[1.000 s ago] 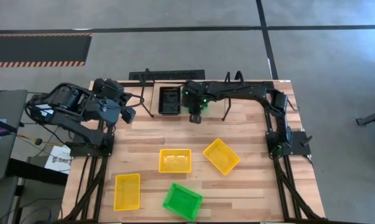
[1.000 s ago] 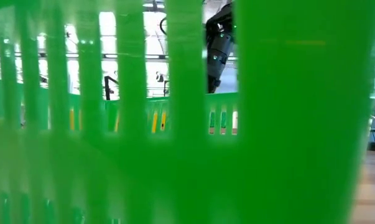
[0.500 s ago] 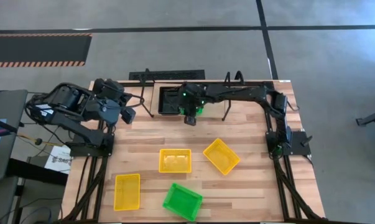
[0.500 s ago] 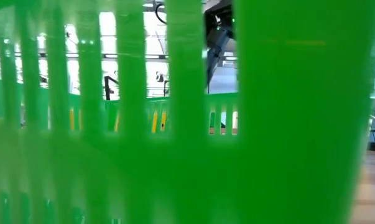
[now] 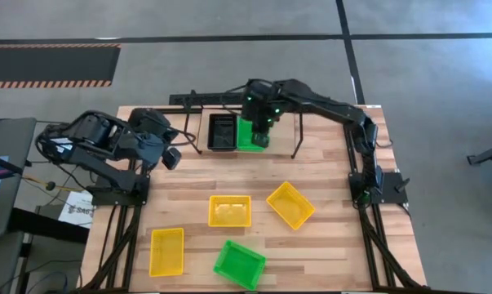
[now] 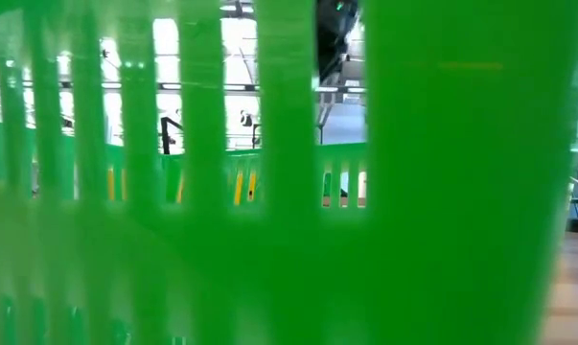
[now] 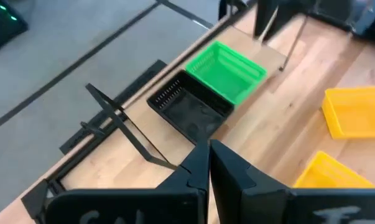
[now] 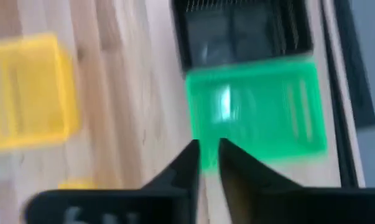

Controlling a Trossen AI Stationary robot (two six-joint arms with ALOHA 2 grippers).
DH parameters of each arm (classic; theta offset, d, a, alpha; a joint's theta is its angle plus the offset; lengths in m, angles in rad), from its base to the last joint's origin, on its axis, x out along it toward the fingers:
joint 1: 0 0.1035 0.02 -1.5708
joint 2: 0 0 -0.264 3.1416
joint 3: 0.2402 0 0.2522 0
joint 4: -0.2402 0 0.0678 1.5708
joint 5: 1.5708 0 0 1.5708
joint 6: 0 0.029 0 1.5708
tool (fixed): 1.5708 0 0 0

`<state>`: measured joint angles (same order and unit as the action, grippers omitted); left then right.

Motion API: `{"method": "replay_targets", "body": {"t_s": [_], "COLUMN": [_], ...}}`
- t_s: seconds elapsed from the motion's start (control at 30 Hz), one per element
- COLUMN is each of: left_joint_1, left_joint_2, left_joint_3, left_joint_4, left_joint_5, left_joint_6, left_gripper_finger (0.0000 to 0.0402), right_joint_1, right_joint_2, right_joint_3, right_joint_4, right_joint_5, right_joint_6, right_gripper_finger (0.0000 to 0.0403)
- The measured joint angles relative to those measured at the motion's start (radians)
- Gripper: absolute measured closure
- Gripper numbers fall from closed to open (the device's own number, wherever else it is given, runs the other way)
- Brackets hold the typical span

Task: Stack baskets on shelf by color
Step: Put the top left yellow bin on the shelf

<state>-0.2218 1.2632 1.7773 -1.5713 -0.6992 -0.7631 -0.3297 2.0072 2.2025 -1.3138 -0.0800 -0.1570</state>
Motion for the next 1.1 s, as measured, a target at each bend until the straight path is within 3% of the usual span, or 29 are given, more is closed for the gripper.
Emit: {"method": "replay_targets", "body": {"t_s": [0.13,0.4,0.53,0.67,0.9,1.1], "left_joint_1": [0.0,0.0,0.0,0.0,0.007,0.058], "left_joint_2": [0.044,0.205,0.331,0.469,0.671,0.772], "left_joint_3": [0.0,0.0,0.0,0.0,0.0,-0.001], "left_joint_4": [0.001,0.0,0.022,0.024,0.12,0.212], "left_joint_5": [0.049,0.153,0.189,0.258,0.35,0.363], "left_joint_6": [0.051,0.066,0.1,0.229,0.498,0.519], "left_gripper_finger": [0.0401,0.0401,0.0401,0.0402,0.0402,0.0402], "right_joint_1": [0.02,0.162,0.299,0.47,0.724,0.829], "right_joint_2": [-0.002,-0.238,-0.353,-0.439,-0.48,-0.467], "right_joint_3": [0.155,0.083,0.083,0.083,0.083,0.083], "right_joint_4": [-0.242,-0.259,-0.257,-0.257,-0.257,-0.257], "right_joint_5": [0.085,0.295,0.423,0.556,0.732,0.746], "right_joint_6": [0.02,0.26,0.438,0.592,0.758,0.767], "right_gripper_finger": [0.0391,0.0398,0.0399,0.04,0.04,0.0401]}}
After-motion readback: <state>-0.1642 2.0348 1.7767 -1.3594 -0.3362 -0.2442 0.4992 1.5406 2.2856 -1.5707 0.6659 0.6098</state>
